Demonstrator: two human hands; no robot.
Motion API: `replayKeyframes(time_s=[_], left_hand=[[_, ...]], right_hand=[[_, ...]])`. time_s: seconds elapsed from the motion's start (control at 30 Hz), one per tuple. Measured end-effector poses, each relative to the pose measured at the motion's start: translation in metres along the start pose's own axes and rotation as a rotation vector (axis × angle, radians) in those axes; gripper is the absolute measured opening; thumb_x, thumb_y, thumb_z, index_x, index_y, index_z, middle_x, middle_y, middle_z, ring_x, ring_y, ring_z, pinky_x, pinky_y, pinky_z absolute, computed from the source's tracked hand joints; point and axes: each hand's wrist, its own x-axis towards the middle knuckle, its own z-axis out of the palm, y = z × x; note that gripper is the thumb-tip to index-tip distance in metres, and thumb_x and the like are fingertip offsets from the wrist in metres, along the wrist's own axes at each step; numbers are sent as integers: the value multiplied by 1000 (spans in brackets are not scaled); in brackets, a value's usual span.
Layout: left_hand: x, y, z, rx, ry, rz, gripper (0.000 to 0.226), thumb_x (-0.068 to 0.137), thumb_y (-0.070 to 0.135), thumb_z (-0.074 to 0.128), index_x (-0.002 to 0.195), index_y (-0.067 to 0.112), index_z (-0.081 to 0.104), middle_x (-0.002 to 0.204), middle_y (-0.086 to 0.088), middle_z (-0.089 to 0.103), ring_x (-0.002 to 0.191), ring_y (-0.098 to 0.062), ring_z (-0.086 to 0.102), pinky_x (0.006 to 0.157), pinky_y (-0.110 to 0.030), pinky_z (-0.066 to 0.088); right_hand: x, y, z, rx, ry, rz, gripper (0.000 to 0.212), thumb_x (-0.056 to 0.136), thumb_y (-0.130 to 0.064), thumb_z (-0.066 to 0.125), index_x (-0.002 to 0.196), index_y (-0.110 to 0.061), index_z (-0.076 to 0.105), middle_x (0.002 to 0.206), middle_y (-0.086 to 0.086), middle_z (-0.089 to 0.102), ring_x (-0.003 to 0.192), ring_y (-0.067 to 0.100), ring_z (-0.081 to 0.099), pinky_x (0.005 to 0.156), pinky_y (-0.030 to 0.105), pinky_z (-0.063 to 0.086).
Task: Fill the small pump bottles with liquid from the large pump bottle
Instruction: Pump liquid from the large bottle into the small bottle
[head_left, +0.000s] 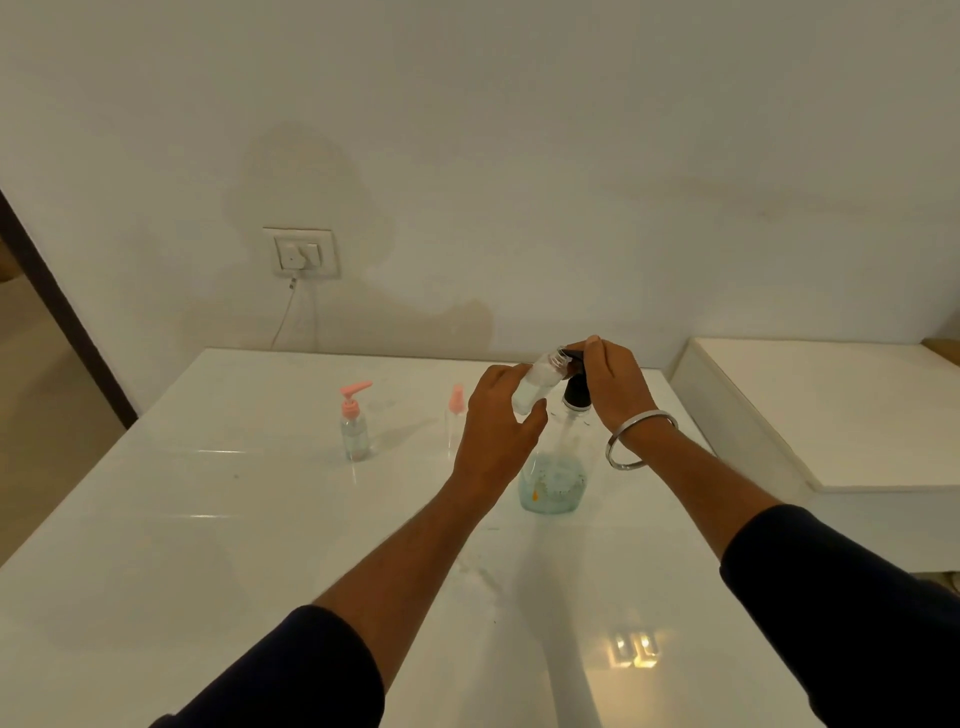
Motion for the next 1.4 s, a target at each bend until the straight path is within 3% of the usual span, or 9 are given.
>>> replayKeyframes(time_s=[0.07, 0.23, 0.5, 0.67, 0.9, 1.0, 1.17, 1.4], left_hand=[[2, 0, 0, 4, 9, 16, 37, 83, 15, 68, 119, 13, 58, 113, -1, 60, 96, -2, 47, 83, -2, 36], [3, -4, 0, 11, 7, 36, 37, 82, 14, 68, 118, 11, 59, 111, -3, 61, 98, -9, 53, 88, -20, 44], [0, -4, -2, -1, -10, 32, 34, 81, 11, 67, 115, 13, 60, 105, 0, 59, 91, -5, 51, 81, -13, 40], [2, -2, -3, -5, -11, 27, 37, 82, 15, 68, 118, 14, 59, 109, 0, 59, 95, -6, 51, 86, -16, 43], [3, -3, -3, -5, -3, 34, 37, 82, 14, 68, 118, 13, 59, 109, 0, 60, 97, -9, 54, 88, -23, 46], [4, -5, -1, 15, -4, 54, 34, 83, 12, 68, 116, 11, 60, 109, -4, 62, 100, -14, 56, 89, -27, 47], [2, -6, -2, 0, -11, 46, 36, 82, 12, 68, 116, 13, 60, 109, -1, 61, 97, -8, 54, 87, -21, 46], [3, 1, -6, 3, 1, 69, 35, 82, 12, 68, 116, 13, 60, 107, 0, 60, 95, -7, 53, 85, -18, 44]], right_hand=[[3, 0, -3, -20, -11, 4, 43, 100, -19, 25, 108, 2, 62, 99, 18, 64, 84, 19, 54, 62, 2, 39], [0, 5, 3, 57, 25, -5, 41, 100, -16, 26, 104, 1, 63, 93, 11, 61, 81, 18, 54, 60, -2, 40], [-3, 6, 6, 78, 28, -11, 41, 100, -12, 25, 104, 1, 64, 94, 6, 61, 78, 5, 55, 64, -3, 40], [3, 4, -1, 33, -23, -31, 41, 100, -16, 26, 107, 0, 63, 101, 15, 64, 92, 22, 57, 70, 4, 41], [5, 9, 2, 59, -19, -1, 40, 100, -17, 27, 108, 4, 61, 103, 20, 63, 91, 25, 57, 64, 0, 41], [3, 10, 4, 66, -8, -1, 38, 100, -14, 27, 102, 0, 62, 97, 13, 62, 86, 20, 55, 64, -1, 40], [-1, 11, 4, 76, -12, -10, 38, 100, -13, 27, 101, -4, 63, 93, 7, 60, 80, 12, 54, 64, -2, 41], [3, 3, -2, 52, -28, -35, 39, 100, -14, 27, 104, 0, 64, 95, 11, 63, 88, 19, 57, 66, 0, 41]])
